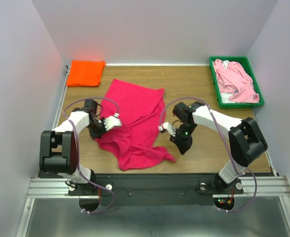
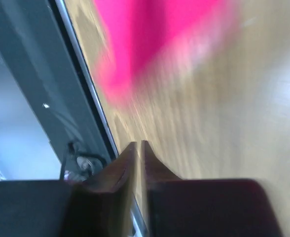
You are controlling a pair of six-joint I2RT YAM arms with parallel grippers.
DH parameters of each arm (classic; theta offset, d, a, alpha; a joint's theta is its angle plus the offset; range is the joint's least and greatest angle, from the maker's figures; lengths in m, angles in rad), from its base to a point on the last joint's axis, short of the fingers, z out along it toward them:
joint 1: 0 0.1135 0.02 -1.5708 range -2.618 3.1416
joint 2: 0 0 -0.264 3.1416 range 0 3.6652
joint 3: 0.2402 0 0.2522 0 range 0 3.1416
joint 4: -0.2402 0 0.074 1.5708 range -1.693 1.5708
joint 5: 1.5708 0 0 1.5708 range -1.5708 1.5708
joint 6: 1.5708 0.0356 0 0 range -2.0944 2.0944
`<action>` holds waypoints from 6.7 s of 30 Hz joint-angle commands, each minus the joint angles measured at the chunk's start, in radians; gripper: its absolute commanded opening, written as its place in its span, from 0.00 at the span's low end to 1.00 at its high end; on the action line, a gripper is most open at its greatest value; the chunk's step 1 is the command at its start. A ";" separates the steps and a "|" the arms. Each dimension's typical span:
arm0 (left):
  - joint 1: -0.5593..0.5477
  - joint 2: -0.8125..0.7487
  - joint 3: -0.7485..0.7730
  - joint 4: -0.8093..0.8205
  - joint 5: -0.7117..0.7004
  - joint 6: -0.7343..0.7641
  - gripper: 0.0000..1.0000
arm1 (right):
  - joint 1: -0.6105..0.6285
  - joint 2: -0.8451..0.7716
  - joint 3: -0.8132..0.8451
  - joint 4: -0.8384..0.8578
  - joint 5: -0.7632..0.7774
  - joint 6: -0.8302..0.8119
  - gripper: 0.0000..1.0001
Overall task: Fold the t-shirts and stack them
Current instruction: Flatten the tshirt out
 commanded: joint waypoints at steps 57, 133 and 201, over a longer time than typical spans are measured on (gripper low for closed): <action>0.000 0.105 0.275 0.166 0.269 -0.557 0.67 | -0.118 0.677 0.777 0.293 0.184 0.421 0.32; 0.098 0.505 0.626 0.333 0.069 -0.702 0.56 | -0.469 0.522 0.762 0.305 0.155 0.452 0.51; 0.196 0.516 0.746 0.312 0.109 -0.712 0.00 | -0.475 0.598 0.871 0.361 -0.052 0.524 0.60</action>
